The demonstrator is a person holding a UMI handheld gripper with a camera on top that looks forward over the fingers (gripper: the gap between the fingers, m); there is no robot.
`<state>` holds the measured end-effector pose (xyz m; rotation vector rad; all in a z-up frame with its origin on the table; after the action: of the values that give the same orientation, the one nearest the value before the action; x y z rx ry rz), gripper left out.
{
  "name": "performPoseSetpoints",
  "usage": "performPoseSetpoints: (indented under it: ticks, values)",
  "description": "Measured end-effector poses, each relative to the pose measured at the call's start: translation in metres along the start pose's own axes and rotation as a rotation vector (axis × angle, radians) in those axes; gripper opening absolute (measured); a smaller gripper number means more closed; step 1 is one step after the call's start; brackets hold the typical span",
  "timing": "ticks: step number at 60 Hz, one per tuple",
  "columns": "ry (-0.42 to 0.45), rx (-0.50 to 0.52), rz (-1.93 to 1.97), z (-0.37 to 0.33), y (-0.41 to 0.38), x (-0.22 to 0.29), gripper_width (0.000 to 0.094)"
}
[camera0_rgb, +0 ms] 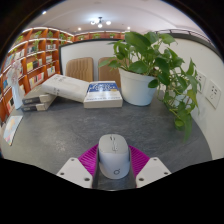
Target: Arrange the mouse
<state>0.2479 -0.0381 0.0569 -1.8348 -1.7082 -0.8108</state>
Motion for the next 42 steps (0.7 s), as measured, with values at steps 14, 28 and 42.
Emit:
performPoseSetpoints:
  ticks: [14,28,42]
  values:
    - [-0.059,-0.077,0.009,-0.010,-0.006,0.013,0.0333]
    - [0.172,-0.213,0.034,-0.125,-0.092,0.137,0.0332]
    - [0.336,-0.134,0.017,-0.211,-0.258,0.225,0.0330]
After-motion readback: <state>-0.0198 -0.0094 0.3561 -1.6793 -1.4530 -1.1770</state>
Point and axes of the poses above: the point between the fingertips, and its own axes, seen from behind it with the camera up: y to the right, x up, z forward, the way the camera looks, the point moved 10 cm from there along -z, backward, against the way the camera looks, and after that the axes turned 5 degrees about -y, right-handed, at the moved point
